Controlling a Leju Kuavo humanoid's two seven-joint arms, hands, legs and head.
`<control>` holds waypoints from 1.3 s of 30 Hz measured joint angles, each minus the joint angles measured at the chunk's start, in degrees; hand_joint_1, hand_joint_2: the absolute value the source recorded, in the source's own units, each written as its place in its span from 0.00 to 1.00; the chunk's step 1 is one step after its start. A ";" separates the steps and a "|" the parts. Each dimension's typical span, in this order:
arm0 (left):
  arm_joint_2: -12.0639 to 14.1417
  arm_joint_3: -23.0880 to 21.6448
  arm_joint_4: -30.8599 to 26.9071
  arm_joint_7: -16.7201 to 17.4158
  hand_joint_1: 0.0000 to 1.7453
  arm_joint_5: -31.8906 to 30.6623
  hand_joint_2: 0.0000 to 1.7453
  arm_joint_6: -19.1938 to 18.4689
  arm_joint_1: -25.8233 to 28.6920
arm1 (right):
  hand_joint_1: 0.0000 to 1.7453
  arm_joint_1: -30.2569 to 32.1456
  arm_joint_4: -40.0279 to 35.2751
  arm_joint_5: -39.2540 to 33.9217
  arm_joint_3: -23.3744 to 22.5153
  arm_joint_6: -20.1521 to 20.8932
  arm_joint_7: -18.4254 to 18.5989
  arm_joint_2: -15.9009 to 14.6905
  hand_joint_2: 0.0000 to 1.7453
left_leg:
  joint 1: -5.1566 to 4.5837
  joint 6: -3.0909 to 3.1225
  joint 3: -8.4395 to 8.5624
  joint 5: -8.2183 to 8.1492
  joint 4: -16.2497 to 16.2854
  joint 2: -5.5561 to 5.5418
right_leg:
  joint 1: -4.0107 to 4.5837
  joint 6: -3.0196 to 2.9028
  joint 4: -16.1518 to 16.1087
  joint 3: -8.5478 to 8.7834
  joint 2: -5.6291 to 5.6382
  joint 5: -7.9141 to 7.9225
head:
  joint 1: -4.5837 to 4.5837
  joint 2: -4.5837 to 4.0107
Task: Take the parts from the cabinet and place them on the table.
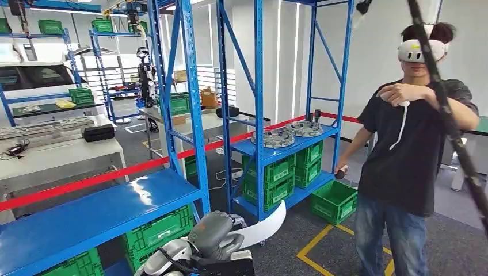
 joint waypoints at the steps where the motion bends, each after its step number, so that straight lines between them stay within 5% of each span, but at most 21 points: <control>1: 0.00 0.00 0.00 0.00 1.00 0.00 1.00 0.00 0.00 | 0.00 0.00 0.00 0.00 0.00 0.00 0.00 0.00 0.00 | 0.00 0.00 0.00 0.00 0.00 0.00 | 0.00 0.00 0.00 0.00 0.00 0.00 | 0.00 0.00; 5: 0.13 -0.09 0.30 -0.04 1.00 0.00 1.00 0.00 0.07 | 0.00 -0.03 0.00 0.00 0.00 -0.04 0.02 0.00 0.00 | 0.12 -0.14 -2.03 -2.08 4.54 -0.25 | -0.01 -0.04 0.01 -0.15 0.71 0.04 | 0.00 0.00; 6: 0.37 -0.37 0.81 -0.06 1.00 0.00 1.00 0.02 0.22 | 0.00 0.17 0.00 0.00 0.00 -0.04 0.07 0.00 0.00 | 0.35 -0.32 -3.84 -2.31 8.34 -0.30 | -0.16 0.15 0.11 -0.40 2.40 0.24 | 0.00 0.00; 8: 0.39 -0.46 1.03 -0.06 1.00 0.00 1.00 0.02 0.21 | 0.00 0.27 0.00 0.00 -0.02 -0.04 0.09 0.00 0.00 | 0.55 -0.29 -1.41 1.10 3.24 -0.50 | -0.34 0.41 0.17 -0.46 3.55 0.41 | 0.00 0.00; 9: 0.59 -0.57 1.13 -0.09 1.00 0.02 1.00 0.20 0.03 | 0.00 0.14 0.00 -0.02 -0.02 -0.09 0.04 0.00 0.00 | 1.22 -0.40 4.40 5.07 -8.98 -5.31 | -0.51 1.21 0.40 -0.74 5.29 0.72 | -0.02 0.00; 10: 0.63 -0.79 1.16 -0.67 1.00 0.87 1.00 0.50 -0.37 | 0.00 0.47 0.00 -0.74 -0.13 -0.33 -0.89 0.04 0.00 | 1.01 1.49 4.52 6.19 -9.89 -2.76 | -0.77 3.67 -0.86 -1.48 8.17 2.27 | 0.09 0.00; 11: 0.46 -0.79 1.16 -1.35 1.00 1.36 1.00 0.50 -1.13 | 0.00 -0.02 0.02 -1.16 -0.33 -0.42 -1.16 0.20 0.00 | 0.74 2.36 4.31 6.74 -10.29 -0.42 | -0.06 3.58 10.27 -6.49 0.82 -4.23 | 0.57 0.00; 13: 0.46 -0.83 1.33 -1.46 1.00 1.49 1.00 0.48 -0.91 | 0.00 -0.07 0.02 -1.20 -0.37 -0.46 -0.94 0.20 0.00 | 0.42 2.56 4.22 6.62 -10.18 1.14 | -0.07 3.51 17.80 -9.63 0.43 -6.79 | 0.57 0.00; 14: 0.44 -0.87 1.33 -1.49 1.00 1.53 1.00 0.48 -0.87 | 0.00 0.02 0.02 -1.20 -0.39 -0.46 -0.81 0.20 0.00 | 0.31 2.60 4.20 6.58 -10.12 1.80 | -0.06 3.42 17.56 -9.35 0.37 -6.22 | 0.57 0.00; 16: 0.41 -0.87 1.29 -1.53 1.00 1.68 1.00 0.48 -1.00 | 0.00 0.07 0.02 -1.18 -0.44 -0.46 -0.50 0.20 0.00 | 0.14 2.61 4.23 6.40 -9.95 3.23 | 0.14 2.94 9.51 -4.54 -0.27 -2.48 | 0.57 0.00; 17: 0.37 -0.87 1.24 -1.62 1.00 1.73 1.00 0.48 -1.13 | 0.00 0.05 0.02 -1.18 -0.44 -0.46 -0.46 0.20 0.00 | 0.10 2.47 4.27 6.19 -9.74 3.87 | 0.47 2.55 3.40 -0.93 -1.92 -0.41 | 0.57 0.00; 18: 0.37 -0.87 1.13 -1.66 1.00 1.77 1.00 0.48 -1.21 | 0.00 -0.08 0.02 -1.18 -0.44 -0.44 -0.39 0.20 0.00 | -0.16 2.23 4.22 5.96 -9.56 4.42 | 1.02 1.80 0.36 0.32 -4.68 -1.13 | 0.57 0.00; 22: 0.13 -0.92 1.11 -1.68 1.00 1.84 1.00 0.48 -1.31 | 0.00 0.05 0.02 -1.18 -0.44 -0.37 -0.39 0.20 0.00 | -0.53 1.28 4.67 5.60 -9.90 6.48 | 1.20 0.97 0.25 0.02 -2.49 -0.44 | 0.39 0.00; 23: 0.15 -0.94 0.98 -1.66 1.00 1.84 1.00 0.48 -1.38 | 0.00 0.12 0.02 -1.18 -0.44 -0.37 -0.39 0.20 0.00 | -0.57 0.82 4.50 5.25 -9.71 6.18 | 0.56 0.47 -0.27 0.30 -1.91 -0.08 | 0.39 0.00; 25: 0.26 -0.94 0.98 -1.73 1.00 1.86 1.00 0.48 -1.51 | 0.00 -0.02 0.02 -1.18 -0.46 -0.37 -0.42 0.22 0.00 | -0.05 0.11 2.65 2.15 -5.13 0.63 | 0.38 -0.01 -0.46 0.26 -0.93 0.18 | 0.22 0.00; 27: 0.61 -0.96 1.14 -1.70 1.00 1.86 1.00 0.48 -1.25 | 0.00 -0.25 0.02 -1.18 -0.46 -0.37 -0.42 0.22 0.00 | 0.20 -0.29 -1.54 -1.90 3.86 -0.40 | 0.39 -0.17 -0.45 0.17 0.57 0.23 | 0.09 0.00; 29: 0.81 -1.05 1.40 -1.79 1.00 1.92 1.00 0.46 -0.79 | 0.00 -0.15 0.02 -1.16 -0.46 -0.35 -0.35 0.22 0.00 | 0.38 -0.55 -3.63 -1.85 7.59 -0.42 | 0.36 -0.17 -0.40 0.17 2.06 0.25 | 0.07 0.00; 32: 1.03 -1.09 1.62 -2.56 1.00 2.49 1.00 0.50 -0.75 | 0.00 0.03 0.02 -0.81 -0.46 -0.31 -0.09 0.24 0.00 | 0.79 -0.34 1.15 5.41 -3.58 -1.19 | 0.22 0.16 -0.15 0.15 4.31 0.36 | 0.04 0.00; 34: 1.11 -1.14 1.70 -2.84 1.00 2.80 1.00 0.57 -0.93 | 0.00 -0.15 0.02 -0.70 -0.48 -0.31 -0.09 0.24 0.00 | 1.04 -0.15 3.54 6.05 -9.17 -4.56 | 0.36 0.93 0.16 -0.44 5.43 0.50 | 0.04 0.00; 38: 0.81 -1.33 1.81 -3.26 1.00 2.93 1.00 0.61 -0.88 | 0.00 0.33 0.02 -0.59 -0.46 -0.28 0.68 0.22 0.00 | 0.70 1.61 3.59 6.77 -9.74 -2.61 | -0.24 2.90 -0.65 -1.08 7.52 1.61 | 0.13 0.00; 39: 0.48 -1.33 1.79 -3.28 1.00 2.95 1.00 0.61 -0.90 | 0.00 0.52 0.02 -0.59 -0.48 -0.28 0.70 0.28 0.00 | 0.81 2.08 3.76 7.11 -10.20 -1.83 | -0.12 2.86 0.20 -1.38 5.34 0.95 | 0.17 0.00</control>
